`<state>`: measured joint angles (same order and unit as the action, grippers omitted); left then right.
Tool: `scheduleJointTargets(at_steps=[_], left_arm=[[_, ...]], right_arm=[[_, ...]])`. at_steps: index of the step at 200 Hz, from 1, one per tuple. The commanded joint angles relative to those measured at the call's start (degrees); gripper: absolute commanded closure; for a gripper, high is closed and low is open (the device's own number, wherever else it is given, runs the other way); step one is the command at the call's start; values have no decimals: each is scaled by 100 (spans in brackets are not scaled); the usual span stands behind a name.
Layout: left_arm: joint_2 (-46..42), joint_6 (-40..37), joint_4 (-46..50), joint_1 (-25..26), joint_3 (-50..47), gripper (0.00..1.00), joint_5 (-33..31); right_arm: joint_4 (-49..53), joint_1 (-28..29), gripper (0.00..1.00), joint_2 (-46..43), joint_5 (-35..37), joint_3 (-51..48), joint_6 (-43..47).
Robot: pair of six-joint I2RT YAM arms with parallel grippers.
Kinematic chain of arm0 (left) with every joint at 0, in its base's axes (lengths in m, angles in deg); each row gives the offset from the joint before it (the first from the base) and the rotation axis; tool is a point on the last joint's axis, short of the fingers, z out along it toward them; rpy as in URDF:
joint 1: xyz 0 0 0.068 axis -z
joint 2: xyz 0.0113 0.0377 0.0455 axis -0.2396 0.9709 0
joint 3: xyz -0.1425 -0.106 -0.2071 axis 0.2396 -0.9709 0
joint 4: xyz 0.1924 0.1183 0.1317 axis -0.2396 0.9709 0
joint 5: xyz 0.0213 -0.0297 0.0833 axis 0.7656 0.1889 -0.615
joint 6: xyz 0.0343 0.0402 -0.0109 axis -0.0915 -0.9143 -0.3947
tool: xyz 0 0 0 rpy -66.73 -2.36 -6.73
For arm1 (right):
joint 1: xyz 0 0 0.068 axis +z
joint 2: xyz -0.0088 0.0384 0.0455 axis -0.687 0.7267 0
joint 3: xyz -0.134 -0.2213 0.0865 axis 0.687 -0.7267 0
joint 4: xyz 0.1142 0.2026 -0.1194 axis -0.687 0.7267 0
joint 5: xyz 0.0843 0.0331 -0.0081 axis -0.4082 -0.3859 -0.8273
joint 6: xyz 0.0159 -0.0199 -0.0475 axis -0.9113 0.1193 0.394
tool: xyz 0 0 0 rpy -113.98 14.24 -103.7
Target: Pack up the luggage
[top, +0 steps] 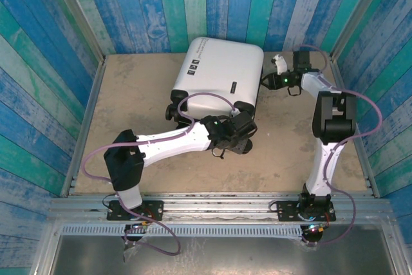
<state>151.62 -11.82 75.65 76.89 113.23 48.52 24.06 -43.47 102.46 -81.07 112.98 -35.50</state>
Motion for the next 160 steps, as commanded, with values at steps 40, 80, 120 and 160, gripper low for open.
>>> scheduleJointTargets(at_steps=[40, 80, 120, 160], left_arm=[[-468, -175, -91, -36, -80, 100, -16], [-602, -286, -2, -36, -173, 100, -25], [-1208, -568, 95, -92, -539, 100, -115], [-2091, -580, 239, -353, -1108, 100, -280]], right_arm=[[-47, 66, 64, 444, -482, 685, -5], [-15, 188, 80, 578, -986, 965, 338], [-78, 341, 100, 221, -1267, 484, 887], [-550, 386, 100, -644, -1085, -604, 1011]])
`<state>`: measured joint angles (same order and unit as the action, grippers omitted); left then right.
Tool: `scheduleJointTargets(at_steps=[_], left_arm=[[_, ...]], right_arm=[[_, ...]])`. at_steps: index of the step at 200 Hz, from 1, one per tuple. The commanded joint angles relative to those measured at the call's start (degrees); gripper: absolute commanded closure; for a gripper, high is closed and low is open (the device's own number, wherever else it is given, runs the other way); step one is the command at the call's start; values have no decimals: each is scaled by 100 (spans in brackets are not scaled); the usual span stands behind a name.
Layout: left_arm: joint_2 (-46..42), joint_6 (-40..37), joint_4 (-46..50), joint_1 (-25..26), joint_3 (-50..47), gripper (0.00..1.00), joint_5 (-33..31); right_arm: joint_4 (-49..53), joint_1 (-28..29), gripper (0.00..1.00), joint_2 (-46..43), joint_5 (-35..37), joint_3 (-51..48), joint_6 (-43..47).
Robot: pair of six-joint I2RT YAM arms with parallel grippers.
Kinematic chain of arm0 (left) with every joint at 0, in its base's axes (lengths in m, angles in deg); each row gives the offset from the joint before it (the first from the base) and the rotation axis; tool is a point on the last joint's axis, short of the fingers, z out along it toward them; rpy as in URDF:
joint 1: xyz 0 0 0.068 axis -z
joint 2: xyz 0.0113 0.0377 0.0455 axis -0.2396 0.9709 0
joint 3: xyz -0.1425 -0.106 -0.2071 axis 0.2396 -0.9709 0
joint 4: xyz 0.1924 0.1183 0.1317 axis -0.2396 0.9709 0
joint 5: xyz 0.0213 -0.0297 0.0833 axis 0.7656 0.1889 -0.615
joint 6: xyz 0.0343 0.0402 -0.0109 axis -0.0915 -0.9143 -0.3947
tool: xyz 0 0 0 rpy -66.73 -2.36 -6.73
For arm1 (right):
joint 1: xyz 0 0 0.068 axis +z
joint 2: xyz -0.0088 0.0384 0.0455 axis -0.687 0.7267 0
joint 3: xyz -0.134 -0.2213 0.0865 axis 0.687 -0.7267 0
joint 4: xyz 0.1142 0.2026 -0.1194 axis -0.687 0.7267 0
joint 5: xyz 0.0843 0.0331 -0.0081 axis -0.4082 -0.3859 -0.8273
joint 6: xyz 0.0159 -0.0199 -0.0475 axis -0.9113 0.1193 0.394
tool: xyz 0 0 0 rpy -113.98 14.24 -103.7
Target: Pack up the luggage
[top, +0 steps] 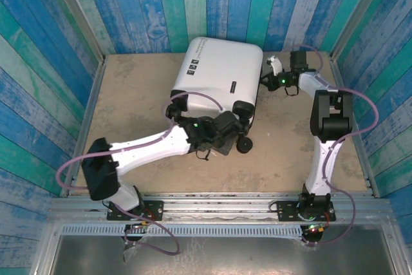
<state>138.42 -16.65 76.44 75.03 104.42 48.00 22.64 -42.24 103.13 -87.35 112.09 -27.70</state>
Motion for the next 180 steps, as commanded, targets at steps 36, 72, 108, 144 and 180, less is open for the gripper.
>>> scheduleJointTargets(at_steps=[36, 72, 108, 144, 180], left_arm=[[-1186, -49, -27, -219, -268, 41, -126], [-768, 530, 154, -108, 433, 21, 33], [-308, 1296, 271, 19, 981, 3, 93], [657, 1723, 1096, 264, 1878, 2, -248], [1445, 2160, 1429, 340, 2410, 7, -546]], right_arm=[[-795, 294, 99, -1547, 211, -1323, -38], [-393, 109, 72, -2034, 1402, -1294, -1107], [201, -382, 57, -2469, 1473, -1345, -2260], [248, -476, 42, -3132, 1711, -1954, -2587], [218, -530, 37, -3421, 1525, -2404, -2866]])
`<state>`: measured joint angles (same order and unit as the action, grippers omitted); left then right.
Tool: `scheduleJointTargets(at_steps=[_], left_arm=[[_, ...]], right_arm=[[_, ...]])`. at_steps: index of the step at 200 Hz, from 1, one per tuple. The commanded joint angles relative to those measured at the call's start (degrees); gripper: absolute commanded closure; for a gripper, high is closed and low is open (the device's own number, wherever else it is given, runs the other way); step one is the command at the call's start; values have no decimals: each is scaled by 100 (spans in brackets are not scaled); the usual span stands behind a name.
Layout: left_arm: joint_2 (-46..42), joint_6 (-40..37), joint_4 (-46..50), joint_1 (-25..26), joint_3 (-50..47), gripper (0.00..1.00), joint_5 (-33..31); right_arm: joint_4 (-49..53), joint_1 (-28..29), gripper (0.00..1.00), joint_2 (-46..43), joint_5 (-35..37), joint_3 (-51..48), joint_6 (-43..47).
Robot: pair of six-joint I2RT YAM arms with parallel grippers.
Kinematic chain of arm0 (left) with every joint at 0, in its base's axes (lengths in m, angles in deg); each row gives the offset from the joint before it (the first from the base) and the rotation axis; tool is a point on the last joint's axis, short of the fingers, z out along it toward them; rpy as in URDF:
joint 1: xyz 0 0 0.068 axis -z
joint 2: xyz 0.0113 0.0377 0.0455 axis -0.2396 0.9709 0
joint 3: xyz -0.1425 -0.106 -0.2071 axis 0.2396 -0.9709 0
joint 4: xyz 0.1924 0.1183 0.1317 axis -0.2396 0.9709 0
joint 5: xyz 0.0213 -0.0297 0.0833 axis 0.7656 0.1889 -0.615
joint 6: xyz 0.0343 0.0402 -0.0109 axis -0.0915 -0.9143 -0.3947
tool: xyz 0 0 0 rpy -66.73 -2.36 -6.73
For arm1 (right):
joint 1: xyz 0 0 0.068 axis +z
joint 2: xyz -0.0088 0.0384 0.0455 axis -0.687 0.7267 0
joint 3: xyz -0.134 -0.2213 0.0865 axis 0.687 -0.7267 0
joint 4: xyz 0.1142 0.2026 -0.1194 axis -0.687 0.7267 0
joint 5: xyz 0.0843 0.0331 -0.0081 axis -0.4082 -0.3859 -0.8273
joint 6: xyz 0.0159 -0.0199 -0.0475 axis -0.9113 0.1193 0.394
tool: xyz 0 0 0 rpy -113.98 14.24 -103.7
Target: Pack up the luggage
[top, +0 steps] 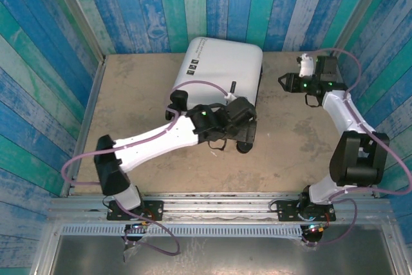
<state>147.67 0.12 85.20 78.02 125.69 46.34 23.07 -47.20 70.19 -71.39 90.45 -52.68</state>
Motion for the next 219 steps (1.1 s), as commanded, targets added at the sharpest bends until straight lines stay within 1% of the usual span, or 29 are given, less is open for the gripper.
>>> scheduleJointTargets(at_steps=[1, 28, 67, 89, 112, 128, 135, 143, 148, 153, 166, 184, 207, 219], left_arm=[[540, 502, 567, 42, 296, 7, -405], [958, 773, 751, 35, 484, 11, -807], [1481, 859, 556, 37, 854, 17, -860], [1666, 755, 423, 35, 1049, 24, -902], [1947, 666, 482, -3, 1376, 32, -971], [2103, 591, 521, -50, 1469, 42, -911], [2138, 543, 464, -69, 1448, 50, -852], [2157, 426, 344, -94, 1398, 62, -730], [2167, 309, 269, -117, 1370, 75, -612], [2196, 225, 256, -143, 1356, 84, -487], [2215, -5, 289, -167, 1326, 99, -288], [1972, -452, 74, -167, 1001, 100, -141], [1194, -893, -387, -167, 118, 100, -71], [777, -1069, -391, -180, -306, 100, -115]], right_arm=[[174, -33, 37, -131, -79, -250, -369], [218, -55, 36, -156, -301, -406, -356], [77, -54, 37, -183, -603, -528, -526], [69, -53, 37, -229, -615, -563, -511], [33, -56, 37, -279, -633, -610, -485], [18, -50, 38, -333, -585, -637, -396], [3, -50, 38, -371, -550, -659, -346], [-42, -52, 38, -408, -521, -693, -301], [-81, -53, 38, -442, -510, -720, -249], [-125, -51, 38, -481, -502, -760, -205], [-279, -54, 38, -598, -474, -891, -74], [-653, -51, 37, -838, -500, -1165, 31], [-1155, 46, 38, -1213, -581, -1565, 205], [-1236, 192, 39, -1439, -477, -1702, 406]])
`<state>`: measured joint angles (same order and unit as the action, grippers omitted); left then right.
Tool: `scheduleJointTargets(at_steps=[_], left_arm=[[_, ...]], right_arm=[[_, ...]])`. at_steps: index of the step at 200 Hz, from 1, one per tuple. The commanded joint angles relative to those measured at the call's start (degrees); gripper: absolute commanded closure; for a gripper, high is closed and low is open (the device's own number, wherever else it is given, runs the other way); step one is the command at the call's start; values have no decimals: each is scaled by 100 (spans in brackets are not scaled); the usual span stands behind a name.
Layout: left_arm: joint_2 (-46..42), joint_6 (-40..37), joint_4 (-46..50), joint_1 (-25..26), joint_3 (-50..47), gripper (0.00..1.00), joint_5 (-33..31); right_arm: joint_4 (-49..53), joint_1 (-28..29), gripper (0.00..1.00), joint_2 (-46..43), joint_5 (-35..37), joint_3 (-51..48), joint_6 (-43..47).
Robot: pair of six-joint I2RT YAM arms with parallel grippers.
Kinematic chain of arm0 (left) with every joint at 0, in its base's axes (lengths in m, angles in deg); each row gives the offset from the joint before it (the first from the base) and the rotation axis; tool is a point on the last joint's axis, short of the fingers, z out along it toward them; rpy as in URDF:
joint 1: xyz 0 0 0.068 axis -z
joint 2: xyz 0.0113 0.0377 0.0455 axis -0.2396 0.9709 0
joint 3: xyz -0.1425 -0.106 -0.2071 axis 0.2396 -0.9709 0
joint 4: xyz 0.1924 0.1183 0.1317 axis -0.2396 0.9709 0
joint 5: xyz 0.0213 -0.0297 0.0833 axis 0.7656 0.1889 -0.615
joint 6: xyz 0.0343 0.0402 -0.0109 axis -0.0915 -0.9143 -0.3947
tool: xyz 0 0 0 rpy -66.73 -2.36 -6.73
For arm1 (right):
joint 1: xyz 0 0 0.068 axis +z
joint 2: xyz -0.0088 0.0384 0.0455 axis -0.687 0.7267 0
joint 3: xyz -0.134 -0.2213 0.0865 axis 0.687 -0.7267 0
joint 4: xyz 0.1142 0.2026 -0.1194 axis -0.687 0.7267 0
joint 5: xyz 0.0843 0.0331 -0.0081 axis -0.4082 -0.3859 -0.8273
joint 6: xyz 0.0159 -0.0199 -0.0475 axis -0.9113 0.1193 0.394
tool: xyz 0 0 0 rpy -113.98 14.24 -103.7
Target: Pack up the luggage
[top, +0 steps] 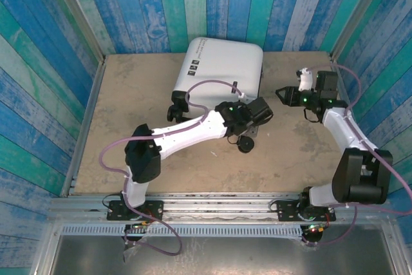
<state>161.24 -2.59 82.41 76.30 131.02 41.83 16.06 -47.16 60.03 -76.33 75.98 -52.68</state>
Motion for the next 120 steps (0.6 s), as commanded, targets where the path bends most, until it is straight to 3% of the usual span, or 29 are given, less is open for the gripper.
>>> scheduleJointTargets(at_steps=[1, 59, 120], left_arm=[[-628, -816, -108, -10, -857, 100, 332], [-2557, -1264, 677, -30, -2421, 100, 105], [-3997, -844, 1063, -270, -3306, 100, -50]], right_arm=[[-537, 208, 39, -442, 31, -263, 422], [-636, 1536, 37, -1017, 969, -903, 861], [-619, 1861, 38, -764, 1242, -1337, 910]])
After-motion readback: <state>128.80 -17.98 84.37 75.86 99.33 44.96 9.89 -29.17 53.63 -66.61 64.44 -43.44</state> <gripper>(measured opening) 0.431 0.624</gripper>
